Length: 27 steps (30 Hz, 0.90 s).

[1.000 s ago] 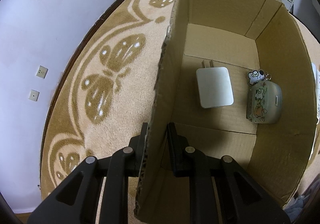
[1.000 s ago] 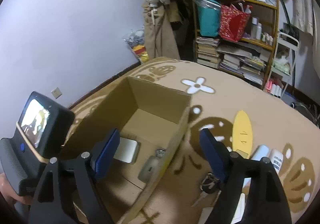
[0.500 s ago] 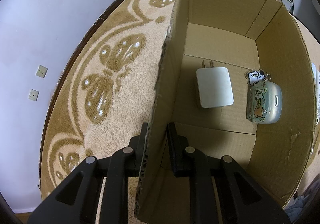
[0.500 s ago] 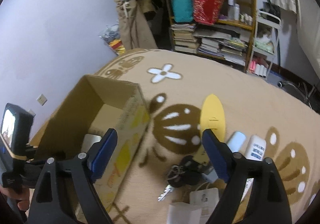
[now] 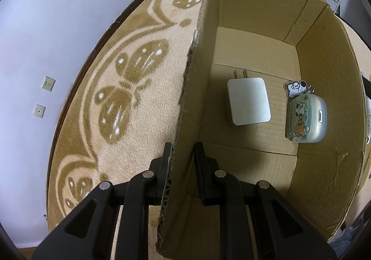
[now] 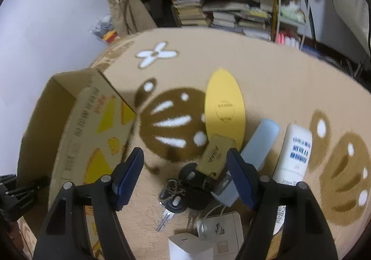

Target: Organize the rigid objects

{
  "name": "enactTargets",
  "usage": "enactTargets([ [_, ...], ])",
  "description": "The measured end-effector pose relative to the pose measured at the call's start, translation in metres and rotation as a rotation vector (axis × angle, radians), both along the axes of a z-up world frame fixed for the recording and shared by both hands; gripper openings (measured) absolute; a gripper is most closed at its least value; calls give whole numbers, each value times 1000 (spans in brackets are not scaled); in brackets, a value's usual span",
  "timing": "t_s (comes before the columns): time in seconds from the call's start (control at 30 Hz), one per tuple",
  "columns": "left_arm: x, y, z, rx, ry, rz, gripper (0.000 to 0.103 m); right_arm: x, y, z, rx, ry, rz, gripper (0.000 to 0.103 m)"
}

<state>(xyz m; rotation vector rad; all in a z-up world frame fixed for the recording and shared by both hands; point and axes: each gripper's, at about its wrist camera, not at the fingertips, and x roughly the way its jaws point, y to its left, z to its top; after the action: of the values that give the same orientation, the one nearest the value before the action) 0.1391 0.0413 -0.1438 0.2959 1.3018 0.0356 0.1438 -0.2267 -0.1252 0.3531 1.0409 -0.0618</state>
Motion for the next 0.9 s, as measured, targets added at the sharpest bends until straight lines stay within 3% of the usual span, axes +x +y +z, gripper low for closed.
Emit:
enactTargets([
  [0.3, -1, -1, 0, 3, 0, -2, 17, 5, -11, -11, 81, 37, -36, 78],
  [0.53, -1, -2, 0, 4, -1, -2, 17, 14, 2, -16, 23, 79, -16, 78],
  [0.63, -1, -2, 0, 4, -1, -2, 17, 14, 3, -25, 10, 108, -34, 56],
  [0.9, -2, -2, 0, 7, -1, -3, 17, 13, 3, -24, 11, 102, -37, 56],
])
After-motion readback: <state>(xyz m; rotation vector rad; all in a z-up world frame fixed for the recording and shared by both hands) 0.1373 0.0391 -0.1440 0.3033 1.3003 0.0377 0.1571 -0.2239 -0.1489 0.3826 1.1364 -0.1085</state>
